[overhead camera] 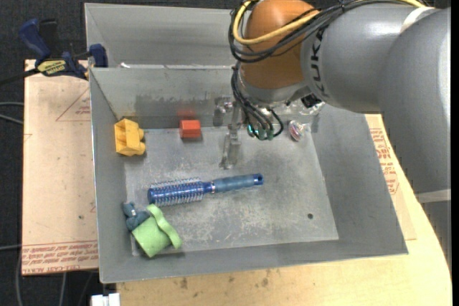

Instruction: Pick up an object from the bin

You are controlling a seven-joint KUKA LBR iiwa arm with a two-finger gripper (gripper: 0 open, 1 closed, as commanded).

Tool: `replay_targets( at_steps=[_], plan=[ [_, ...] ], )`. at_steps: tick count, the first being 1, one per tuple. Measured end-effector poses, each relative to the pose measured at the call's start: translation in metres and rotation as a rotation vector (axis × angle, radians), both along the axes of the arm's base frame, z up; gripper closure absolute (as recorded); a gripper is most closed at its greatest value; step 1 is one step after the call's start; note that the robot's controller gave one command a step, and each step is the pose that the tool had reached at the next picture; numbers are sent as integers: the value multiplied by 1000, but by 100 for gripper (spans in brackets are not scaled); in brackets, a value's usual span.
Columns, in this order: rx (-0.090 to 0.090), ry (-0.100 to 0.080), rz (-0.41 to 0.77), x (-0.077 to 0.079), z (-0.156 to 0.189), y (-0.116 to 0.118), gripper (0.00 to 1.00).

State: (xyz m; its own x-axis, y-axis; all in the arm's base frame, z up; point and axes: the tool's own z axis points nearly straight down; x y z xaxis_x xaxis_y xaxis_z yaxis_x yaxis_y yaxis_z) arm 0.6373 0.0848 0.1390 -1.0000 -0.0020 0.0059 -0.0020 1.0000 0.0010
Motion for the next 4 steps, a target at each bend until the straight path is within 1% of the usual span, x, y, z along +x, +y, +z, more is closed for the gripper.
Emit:
replay_targets(
  at_steps=[1,2,3,4],
  plan=[
    [2,-2,222,-83,-71,54,0],
    [2,-10,481,-90,-39,66,0],
    [2,-8,401,-89,-39,60,0],
    [2,-4,342,-98,-71,61,0]
  ],
)
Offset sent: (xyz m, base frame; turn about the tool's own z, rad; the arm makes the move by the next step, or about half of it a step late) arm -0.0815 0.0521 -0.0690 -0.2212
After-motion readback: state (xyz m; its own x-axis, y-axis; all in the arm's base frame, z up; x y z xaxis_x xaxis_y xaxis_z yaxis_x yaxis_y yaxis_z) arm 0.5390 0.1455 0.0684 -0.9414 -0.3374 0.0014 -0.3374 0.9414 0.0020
